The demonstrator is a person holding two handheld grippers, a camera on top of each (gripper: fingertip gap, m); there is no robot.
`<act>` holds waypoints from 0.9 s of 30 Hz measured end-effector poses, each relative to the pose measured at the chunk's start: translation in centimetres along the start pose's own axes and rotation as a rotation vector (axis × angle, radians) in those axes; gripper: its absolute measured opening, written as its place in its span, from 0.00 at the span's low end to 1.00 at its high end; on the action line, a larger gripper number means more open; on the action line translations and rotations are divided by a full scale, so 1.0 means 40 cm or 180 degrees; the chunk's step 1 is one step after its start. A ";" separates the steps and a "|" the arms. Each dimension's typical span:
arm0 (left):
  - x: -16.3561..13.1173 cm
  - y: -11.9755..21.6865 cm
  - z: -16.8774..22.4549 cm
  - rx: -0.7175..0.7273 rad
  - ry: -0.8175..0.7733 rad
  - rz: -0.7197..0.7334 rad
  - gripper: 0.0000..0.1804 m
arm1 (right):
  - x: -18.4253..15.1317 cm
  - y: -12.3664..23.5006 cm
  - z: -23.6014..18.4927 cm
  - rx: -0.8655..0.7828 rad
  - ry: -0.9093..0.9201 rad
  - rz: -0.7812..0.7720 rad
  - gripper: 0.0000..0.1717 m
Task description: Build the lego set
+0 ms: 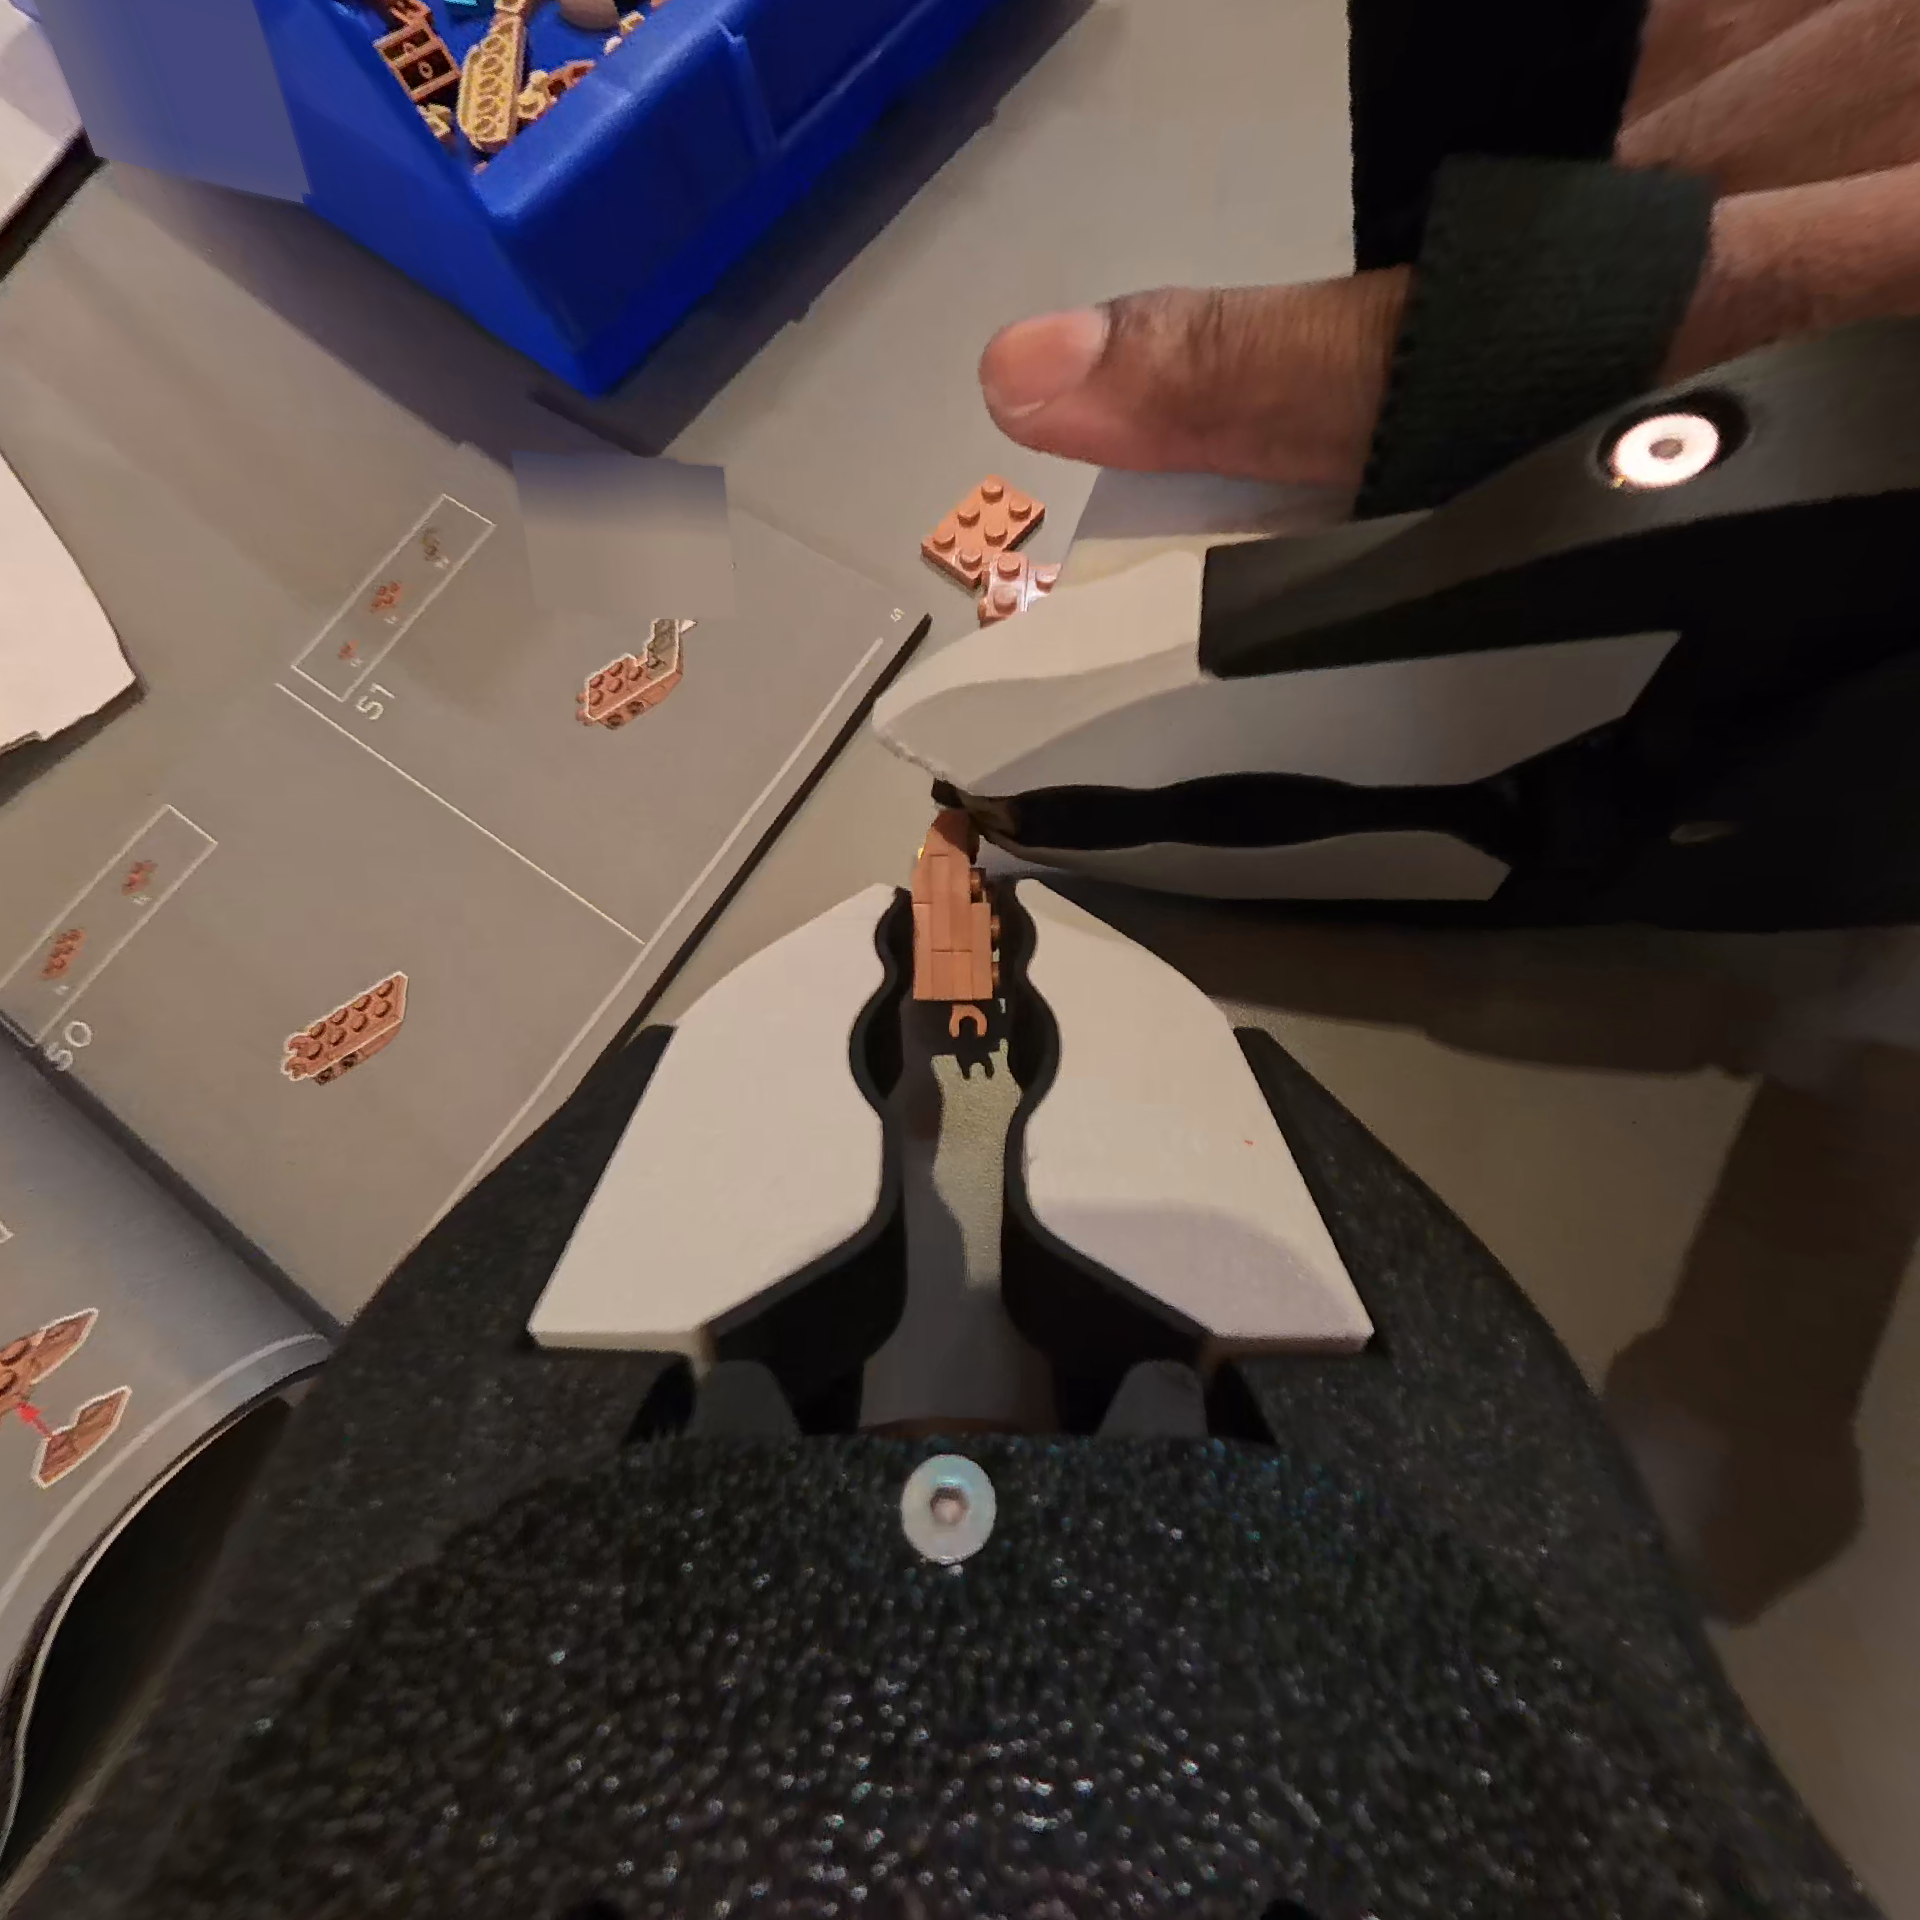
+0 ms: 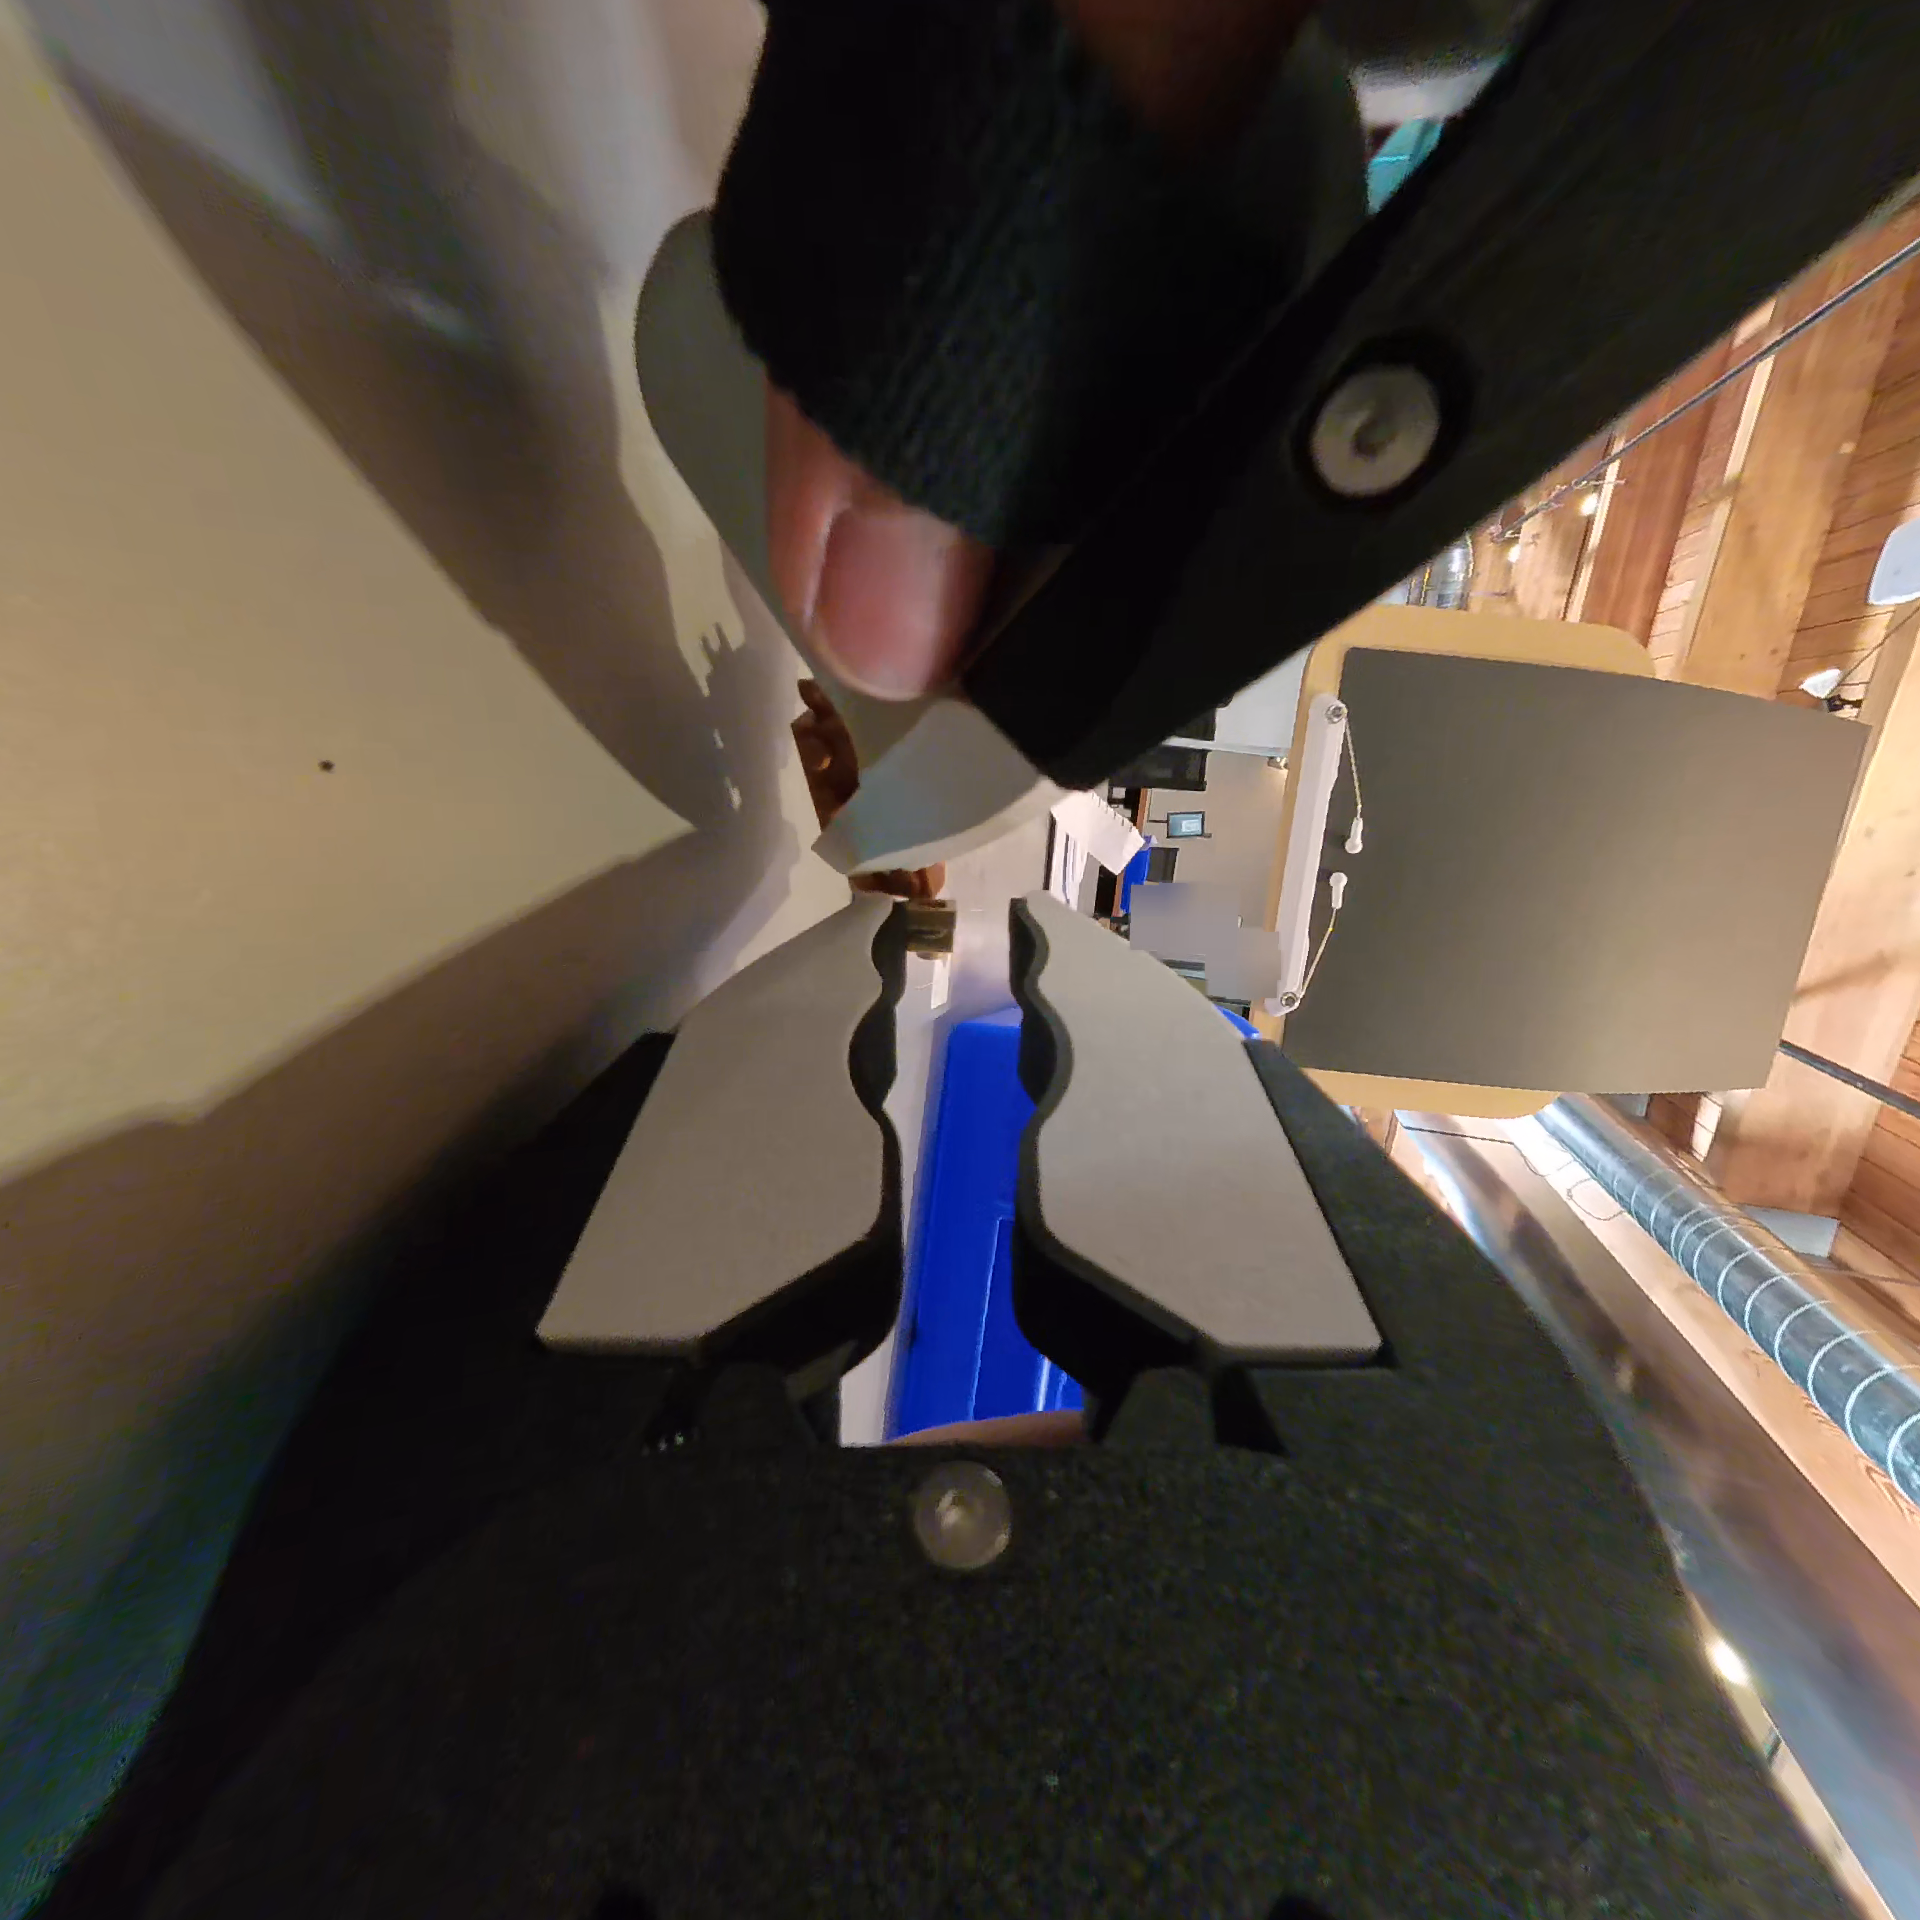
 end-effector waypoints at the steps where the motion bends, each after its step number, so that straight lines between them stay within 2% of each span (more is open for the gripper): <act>1: 0.000 0.000 0.000 0.0000 -0.0017 -0.0001 0.08 | 0.000 0.000 0.000 0.0006 0.0003 0.0006 0.11; 15: 0.006 0.010 -0.001 -0.0033 -0.0027 0.0053 0.08 | 0.002 -0.005 0.004 0.0239 -0.0250 0.0040 0.11; 27: 0.026 0.037 -0.022 0.0113 -0.0266 0.0262 0.08 | -0.010 -0.004 0.054 0.0235 -0.0895 0.0333 0.12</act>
Point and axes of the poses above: each gripper's, where its closed fingertips meet, y back along the fingers, x out of its top, z = x × y across the jaws, the point moved 5 cm from there along y, back along the fingers, and after that the axes turned 4 degrees about -x, right-handed, at the moved point
